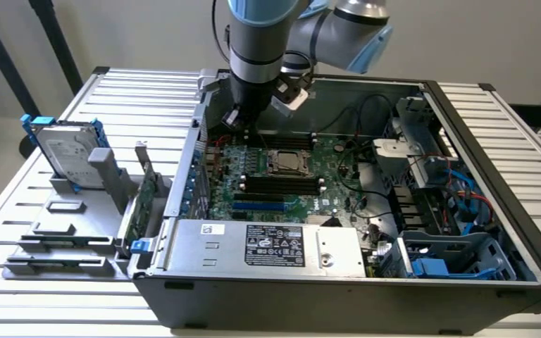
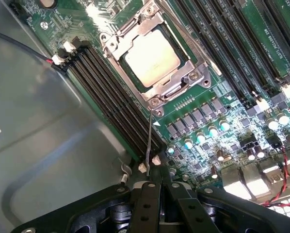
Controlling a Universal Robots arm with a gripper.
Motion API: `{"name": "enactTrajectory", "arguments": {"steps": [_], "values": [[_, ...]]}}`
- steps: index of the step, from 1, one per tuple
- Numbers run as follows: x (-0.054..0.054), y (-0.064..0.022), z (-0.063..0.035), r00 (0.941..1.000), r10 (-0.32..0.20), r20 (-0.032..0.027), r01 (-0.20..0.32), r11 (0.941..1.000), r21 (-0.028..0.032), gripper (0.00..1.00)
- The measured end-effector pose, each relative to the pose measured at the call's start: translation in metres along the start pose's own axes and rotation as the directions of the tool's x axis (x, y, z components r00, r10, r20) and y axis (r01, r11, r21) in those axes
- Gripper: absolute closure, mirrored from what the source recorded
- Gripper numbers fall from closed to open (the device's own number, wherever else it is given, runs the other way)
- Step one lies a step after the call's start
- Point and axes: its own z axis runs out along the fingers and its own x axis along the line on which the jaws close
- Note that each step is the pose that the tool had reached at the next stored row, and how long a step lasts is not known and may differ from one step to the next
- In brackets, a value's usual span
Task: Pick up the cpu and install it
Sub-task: 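Install the first cpu locking lever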
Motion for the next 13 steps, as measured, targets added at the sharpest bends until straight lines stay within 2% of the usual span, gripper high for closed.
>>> {"name": "enactTrajectory", "arguments": {"steps": [6, 9, 13], "values": [[0.009, 0.0097, -0.0031, 0.9999, -0.004, -0.0135, 0.004, 1.0, 0.0011, 0.89], [0.016, 0.0168, -0.0048, 0.9998, -0.006, -0.0188, 0.006, 1.0, -0.0009, 0.89], [0.023, 0.0261, -0.0061, 0.9997, -0.009, -0.0239, 0.009, 0.9999, -0.0072, 0.89]]}}
